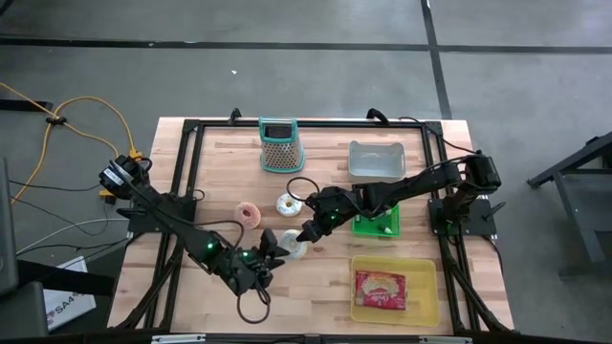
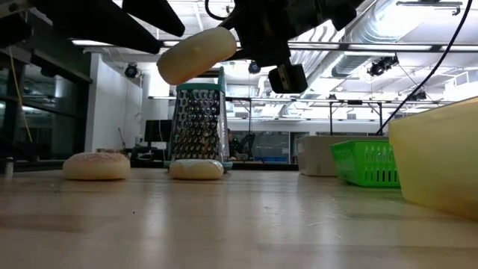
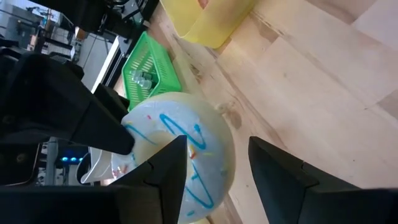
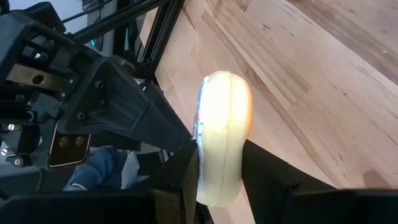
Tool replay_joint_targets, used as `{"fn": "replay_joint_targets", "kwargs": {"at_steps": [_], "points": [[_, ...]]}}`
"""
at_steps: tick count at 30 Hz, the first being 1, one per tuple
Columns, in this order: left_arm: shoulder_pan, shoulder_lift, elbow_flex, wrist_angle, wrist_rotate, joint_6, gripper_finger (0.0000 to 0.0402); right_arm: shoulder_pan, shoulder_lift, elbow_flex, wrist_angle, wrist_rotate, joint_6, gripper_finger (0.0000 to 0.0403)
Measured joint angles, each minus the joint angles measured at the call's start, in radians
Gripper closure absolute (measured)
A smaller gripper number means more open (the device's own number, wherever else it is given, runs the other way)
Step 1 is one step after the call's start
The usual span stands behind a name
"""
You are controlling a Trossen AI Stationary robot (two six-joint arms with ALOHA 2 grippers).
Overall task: Pick & Place Food Item
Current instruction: Put the bottom white donut into the gray bin
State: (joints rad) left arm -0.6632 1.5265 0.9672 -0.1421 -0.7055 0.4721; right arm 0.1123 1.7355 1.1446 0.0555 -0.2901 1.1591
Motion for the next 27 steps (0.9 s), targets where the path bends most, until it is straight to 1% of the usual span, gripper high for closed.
{"fn": "replay_joint_targets", "kwargs": {"at_steps": [7, 11, 14, 18, 20, 25, 27], "points": [[-0.028, 0.000, 0.000, -0.003, 0.000, -0.039, 0.0239, 0.000, 0.000, 0.000, -0.001, 0.000, -0.008, 0.0300], [-0.037, 0.000, 0.000, -0.003, 0.000, -0.071, 0.0239, -0.021, -0.001, 0.000, -0.019, -0.021, -0.052, 0.0300], [-0.036, 0.000, 0.000, -0.003, 0.000, -0.103, 0.0239, -0.059, -0.025, -0.001, -0.099, -0.033, -0.098, 0.0300], [-0.036, 0.000, 0.000, -0.004, 0.000, -0.112, 0.0239, -0.118, -0.074, 0.000, -0.242, -0.016, -0.176, 0.0300], [-0.036, 0.000, 0.000, -0.004, -0.003, -0.112, 0.0239, -0.148, -0.095, 0.000, -0.283, 0.005, -0.205, 0.0300], [-0.032, 0.000, 0.000, -0.004, -0.005, -0.112, 0.0239, -0.238, -0.201, 0.001, -0.378, 0.026, -0.263, 0.0300], [-0.029, 0.000, 0.000, -0.005, -0.005, -0.112, 0.0239, -0.280, -0.247, 0.000, -0.462, 0.053, -0.292, 0.0300]]}}
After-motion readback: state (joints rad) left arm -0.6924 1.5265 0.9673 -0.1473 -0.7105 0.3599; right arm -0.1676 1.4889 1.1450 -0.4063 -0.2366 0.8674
